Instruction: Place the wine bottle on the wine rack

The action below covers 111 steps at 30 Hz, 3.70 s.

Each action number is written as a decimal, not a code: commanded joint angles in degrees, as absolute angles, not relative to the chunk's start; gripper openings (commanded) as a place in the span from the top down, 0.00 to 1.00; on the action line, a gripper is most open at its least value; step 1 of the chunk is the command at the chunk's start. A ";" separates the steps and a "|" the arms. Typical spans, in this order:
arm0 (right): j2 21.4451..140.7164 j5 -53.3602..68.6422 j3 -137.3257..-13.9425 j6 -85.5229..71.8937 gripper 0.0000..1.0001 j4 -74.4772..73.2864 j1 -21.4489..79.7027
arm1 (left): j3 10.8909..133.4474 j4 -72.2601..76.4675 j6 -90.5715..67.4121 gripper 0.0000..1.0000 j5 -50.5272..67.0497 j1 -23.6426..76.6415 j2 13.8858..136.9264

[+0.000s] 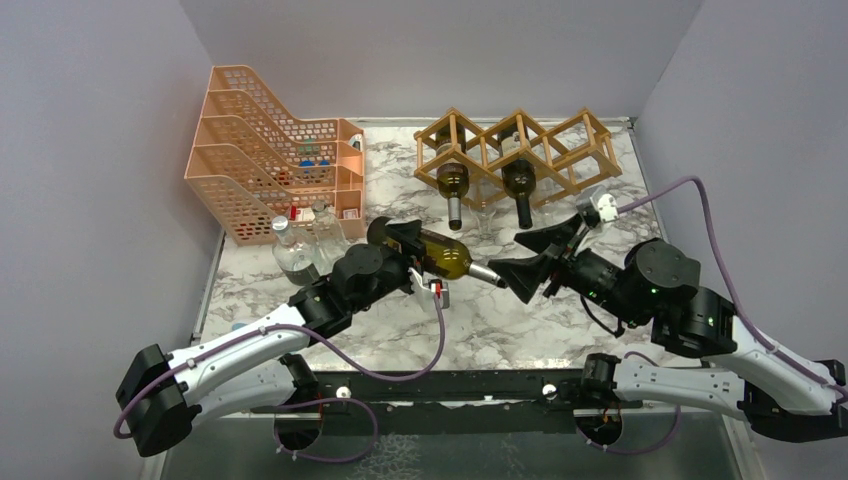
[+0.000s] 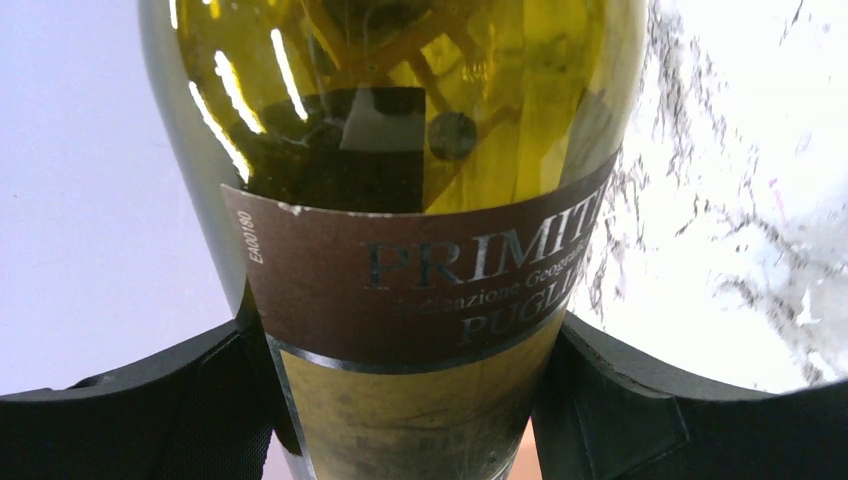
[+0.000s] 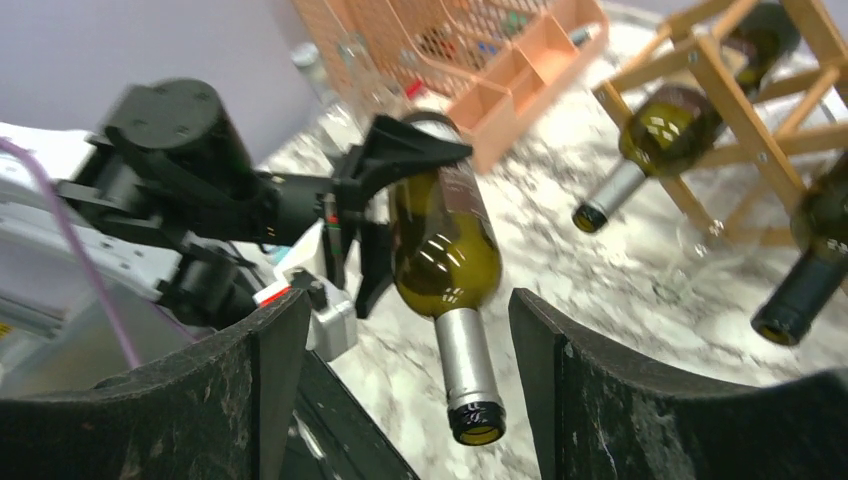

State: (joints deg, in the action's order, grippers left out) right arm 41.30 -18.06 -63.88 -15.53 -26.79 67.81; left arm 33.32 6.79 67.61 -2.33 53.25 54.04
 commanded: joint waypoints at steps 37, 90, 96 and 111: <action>69.54 4.19 -61.97 -11.97 0.44 -39.18 56.77 | 29.09 17.84 81.47 1.00 -6.86 56.73 51.60; 65.19 -24.41 -74.63 -16.02 0.99 -36.24 40.48 | 44.13 14.34 29.69 0.01 -13.55 56.61 47.47; 62.25 -27.88 -74.82 -17.52 0.99 -41.16 33.95 | 44.73 13.89 11.29 0.01 -19.12 56.63 48.94; 53.86 -41.60 -72.22 -37.36 0.99 -64.37 31.20 | 42.89 8.44 -1.67 0.01 -22.07 56.60 49.12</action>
